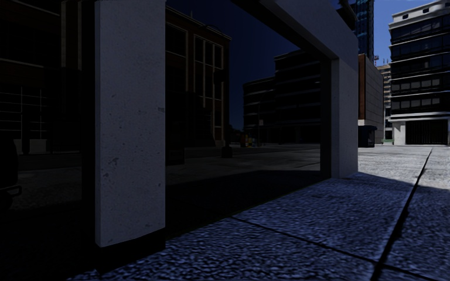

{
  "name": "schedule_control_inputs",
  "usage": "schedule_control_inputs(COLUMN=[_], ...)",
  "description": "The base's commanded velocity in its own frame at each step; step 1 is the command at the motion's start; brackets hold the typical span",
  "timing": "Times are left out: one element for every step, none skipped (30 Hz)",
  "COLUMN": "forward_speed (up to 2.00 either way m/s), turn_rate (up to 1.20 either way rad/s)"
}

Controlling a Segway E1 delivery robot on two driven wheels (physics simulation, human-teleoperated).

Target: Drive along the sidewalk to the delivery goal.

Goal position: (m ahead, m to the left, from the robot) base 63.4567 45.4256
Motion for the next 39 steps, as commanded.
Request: schedule_control_inputs(forward_speed=[0.00,0.00,0.00,0.00,0.00,0.00,0.00,0.00,0.00,0.00,0.00,0.00,0.00,0.00,0.00,0.00,0.00,0.00,0.00,0.00,0.00,0.00,0.00,0.00,0.00,0.00,0.00,0.00,0.00,0.00,0.00,0.00,0.00,0.00,0.00,0.00,0.00,0.00,0.00], turn_rate=[-0.27,-0.27,-0.27,-0.28,-0.28,-0.30,-0.30,-0.31,-0.32,-0.33,-0.33,-0.33,-0.34,-0.34,-0.34,-0.34,-0.34,-0.34,-0.34,-0.34,-0.34,-0.34,-0.34,-0.34,-0.34,-0.34,-0.34,-0.34,-0.34,-0.34,-0.34,-0.34,-0.34,-0.34,-0.34,-0.34,-0.34,-0.34,-0.34])
